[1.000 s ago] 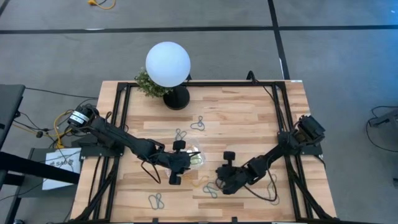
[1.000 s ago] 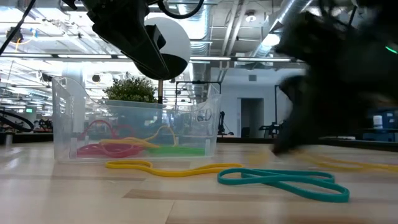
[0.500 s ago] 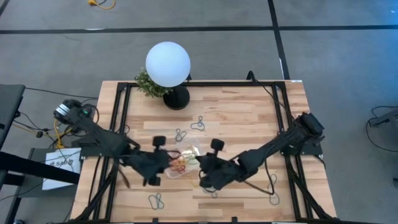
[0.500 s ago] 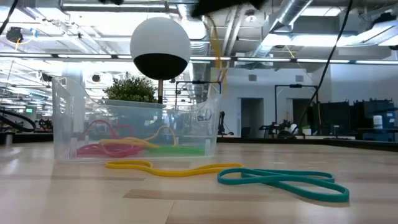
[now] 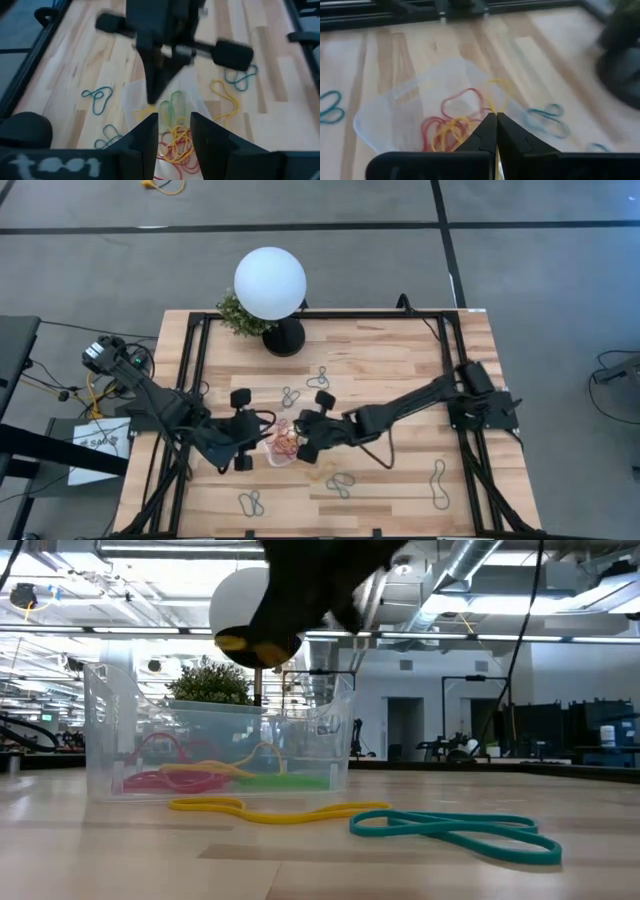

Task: Pick and place items into bin
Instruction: Put the yellow rubber band into the transparent bin

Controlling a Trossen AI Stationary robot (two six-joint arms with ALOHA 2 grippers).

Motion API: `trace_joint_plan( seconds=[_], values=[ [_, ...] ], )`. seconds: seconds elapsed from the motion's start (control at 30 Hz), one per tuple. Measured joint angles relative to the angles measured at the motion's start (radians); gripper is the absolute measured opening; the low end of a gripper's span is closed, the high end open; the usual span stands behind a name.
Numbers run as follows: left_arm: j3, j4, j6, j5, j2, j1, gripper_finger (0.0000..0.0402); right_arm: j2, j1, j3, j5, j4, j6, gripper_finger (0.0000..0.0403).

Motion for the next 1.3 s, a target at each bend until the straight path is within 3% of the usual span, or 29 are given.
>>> trace_joint_plan(
  seconds=[0.17,0.47,0.63,1.07,1.3],
  values=[
    [0.0,-0.01,0.022,-0.045,0.034,0.001,0.0105,0.105,-0.012,-0.001,-0.039,0.074,0.0,0.0001],
    [0.0,-0.028,0.004,-0.066,0.06,0.002,0.0105,0.185,-0.02,0.044,-0.063,0.079,0.008,0.0008],
    [-0.001,-0.027,0.0,-0.074,0.06,0.002,0.0105,0.185,-0.047,0.052,-0.144,0.079,0.008,0.002],
    [-0.001,-0.026,-0.013,-0.076,0.06,0.002,0.0105,0.175,-0.034,0.052,-0.146,0.082,-0.094,0.0084],
    [-0.001,-0.025,-0.084,-0.076,0.06,0.002,0.0105,0.089,0.014,0.114,-0.219,-0.028,-0.105,0.0083]
  ],
)
